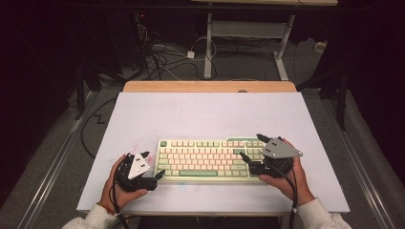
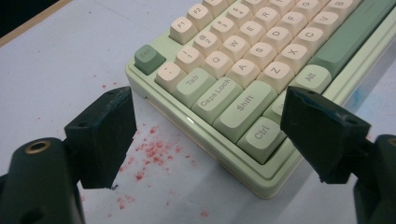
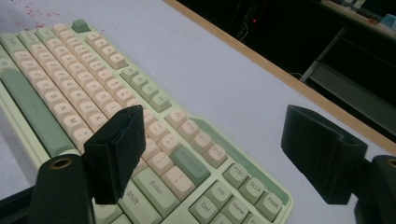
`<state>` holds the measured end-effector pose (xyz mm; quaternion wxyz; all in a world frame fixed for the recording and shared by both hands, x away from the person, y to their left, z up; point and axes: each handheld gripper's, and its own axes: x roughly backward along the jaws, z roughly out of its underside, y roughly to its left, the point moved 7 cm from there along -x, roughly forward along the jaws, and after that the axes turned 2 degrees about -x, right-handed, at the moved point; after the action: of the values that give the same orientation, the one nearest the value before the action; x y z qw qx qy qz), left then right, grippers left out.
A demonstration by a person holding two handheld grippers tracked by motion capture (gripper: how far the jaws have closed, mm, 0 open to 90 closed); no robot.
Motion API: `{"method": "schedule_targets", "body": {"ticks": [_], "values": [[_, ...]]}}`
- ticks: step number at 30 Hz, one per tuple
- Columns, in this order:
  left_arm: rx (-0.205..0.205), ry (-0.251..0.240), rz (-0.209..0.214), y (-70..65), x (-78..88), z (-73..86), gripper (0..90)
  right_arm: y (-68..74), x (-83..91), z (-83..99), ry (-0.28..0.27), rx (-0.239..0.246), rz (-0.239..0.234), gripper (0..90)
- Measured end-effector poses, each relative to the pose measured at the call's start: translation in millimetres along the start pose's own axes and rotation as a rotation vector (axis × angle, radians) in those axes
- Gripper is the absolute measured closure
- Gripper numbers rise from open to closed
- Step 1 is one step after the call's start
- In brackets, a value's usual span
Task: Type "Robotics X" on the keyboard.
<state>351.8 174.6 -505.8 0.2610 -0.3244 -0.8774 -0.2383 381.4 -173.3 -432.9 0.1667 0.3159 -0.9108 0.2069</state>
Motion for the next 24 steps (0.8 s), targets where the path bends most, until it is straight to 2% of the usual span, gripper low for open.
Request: {"method": "schedule_targets", "body": {"ticks": [11,24], "values": [[-0.002,0.002,-0.001,-0.1,-0.2,-0.1,17.5,-8.0,10.4,13.0,-0.012,-0.009,0.022,22.3],[-0.004,0.002,-0.008,1.2,-0.9,-1.0,17.5,-22.9,25.3,35.2,-0.023,-0.057,0.058,22.4]]}}
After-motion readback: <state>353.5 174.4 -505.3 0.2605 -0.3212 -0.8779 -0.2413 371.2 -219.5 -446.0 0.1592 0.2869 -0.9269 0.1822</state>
